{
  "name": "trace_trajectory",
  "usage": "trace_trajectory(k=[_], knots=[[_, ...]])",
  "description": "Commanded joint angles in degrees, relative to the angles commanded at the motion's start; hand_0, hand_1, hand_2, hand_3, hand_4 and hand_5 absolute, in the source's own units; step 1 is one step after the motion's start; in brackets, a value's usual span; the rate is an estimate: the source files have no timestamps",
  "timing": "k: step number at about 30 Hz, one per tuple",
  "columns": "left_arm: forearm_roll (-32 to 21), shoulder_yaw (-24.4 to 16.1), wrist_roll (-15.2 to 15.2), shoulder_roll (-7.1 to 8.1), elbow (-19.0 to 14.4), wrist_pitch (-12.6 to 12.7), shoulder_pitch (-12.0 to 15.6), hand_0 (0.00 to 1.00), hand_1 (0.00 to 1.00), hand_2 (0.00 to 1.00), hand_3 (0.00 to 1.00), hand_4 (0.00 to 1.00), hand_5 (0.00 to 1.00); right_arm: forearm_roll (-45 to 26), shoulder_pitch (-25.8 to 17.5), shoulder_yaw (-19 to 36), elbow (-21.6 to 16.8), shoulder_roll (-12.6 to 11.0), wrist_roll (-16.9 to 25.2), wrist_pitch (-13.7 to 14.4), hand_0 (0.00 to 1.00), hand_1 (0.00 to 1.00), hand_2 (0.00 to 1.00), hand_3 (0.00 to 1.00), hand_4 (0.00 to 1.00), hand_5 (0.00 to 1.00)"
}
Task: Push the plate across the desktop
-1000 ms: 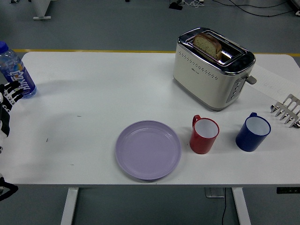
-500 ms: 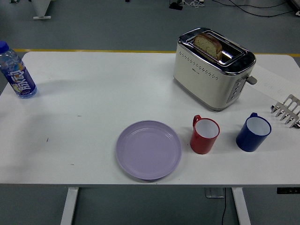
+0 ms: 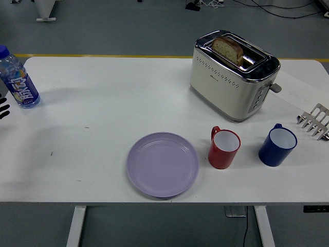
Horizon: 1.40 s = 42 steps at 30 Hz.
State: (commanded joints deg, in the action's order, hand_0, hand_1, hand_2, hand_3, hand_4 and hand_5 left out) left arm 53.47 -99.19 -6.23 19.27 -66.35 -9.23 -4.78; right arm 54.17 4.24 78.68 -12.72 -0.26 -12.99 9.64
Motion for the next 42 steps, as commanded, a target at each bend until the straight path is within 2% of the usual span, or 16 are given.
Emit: trace_trajectory(k=[42], knots=[[0.78,-0.37,1.53,-0.01,1.01,-0.07,0.17,0.759,0.772,0.759,0.719,0.585,0.998,0.02,0.01,-0.3,-0.14,-0.3,-0.55,-0.08,0.689,0.64,0.745,0.734,0.474,0.487]])
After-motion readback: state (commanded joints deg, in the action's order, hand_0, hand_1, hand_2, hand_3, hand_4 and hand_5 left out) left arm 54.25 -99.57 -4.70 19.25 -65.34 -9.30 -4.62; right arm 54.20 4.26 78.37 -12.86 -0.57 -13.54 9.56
